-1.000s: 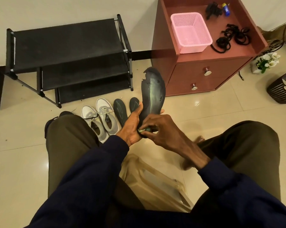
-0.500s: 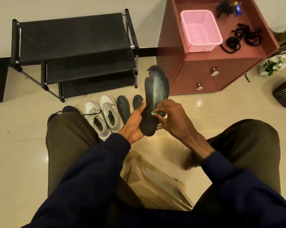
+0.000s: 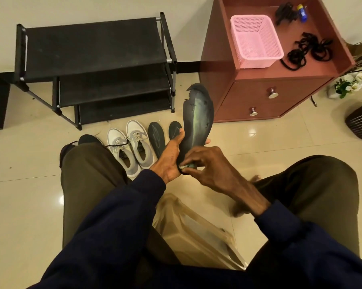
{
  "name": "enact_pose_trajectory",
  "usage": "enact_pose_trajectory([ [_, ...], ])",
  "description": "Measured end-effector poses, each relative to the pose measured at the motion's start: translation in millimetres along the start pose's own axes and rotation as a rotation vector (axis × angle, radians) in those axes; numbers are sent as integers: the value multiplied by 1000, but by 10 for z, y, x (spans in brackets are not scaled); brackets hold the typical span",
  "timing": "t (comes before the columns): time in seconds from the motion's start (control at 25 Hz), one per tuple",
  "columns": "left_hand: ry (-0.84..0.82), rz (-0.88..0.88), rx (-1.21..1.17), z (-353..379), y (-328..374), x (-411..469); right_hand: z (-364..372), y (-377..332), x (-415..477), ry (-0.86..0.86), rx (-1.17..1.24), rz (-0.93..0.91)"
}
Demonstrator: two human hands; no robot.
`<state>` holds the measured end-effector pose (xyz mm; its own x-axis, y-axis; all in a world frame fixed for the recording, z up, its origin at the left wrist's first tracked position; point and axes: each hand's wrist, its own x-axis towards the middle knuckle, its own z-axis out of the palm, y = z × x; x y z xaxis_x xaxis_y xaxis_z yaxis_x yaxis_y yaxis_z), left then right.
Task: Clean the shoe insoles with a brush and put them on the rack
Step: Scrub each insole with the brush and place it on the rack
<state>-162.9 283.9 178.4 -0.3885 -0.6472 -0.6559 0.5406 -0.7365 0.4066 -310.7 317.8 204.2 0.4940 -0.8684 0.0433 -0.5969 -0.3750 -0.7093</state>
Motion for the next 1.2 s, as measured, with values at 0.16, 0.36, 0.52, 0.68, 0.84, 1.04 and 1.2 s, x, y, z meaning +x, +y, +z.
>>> enact_pose_trajectory([
  [0.16, -37, -1, -21, 18, 2, -2, -98, 261, 126, 161, -183, 118],
  [0.36, -1, -13, -27, 30, 11, -8, 42, -35, 35, 53, -94, -6],
  [0.52, -26, 14, -36, 141, 10, -83, -167, 238, 120, 249, -205, 123],
  [0.68, 28, 27, 13, 218, 16, -98, -179, 170, 41, 169, -81, 55],
  [0.84, -1, 16, -4, 204, -4, -82, -181, 108, 47, 194, -127, 45],
  [1.04, -57, -15, 26, 335, -6, -113, -322, 185, 12, 288, -204, 47],
  [1.2, -66, 3, 142, 632, 191, -48, -514, 201, 102, 394, -277, 79],
])
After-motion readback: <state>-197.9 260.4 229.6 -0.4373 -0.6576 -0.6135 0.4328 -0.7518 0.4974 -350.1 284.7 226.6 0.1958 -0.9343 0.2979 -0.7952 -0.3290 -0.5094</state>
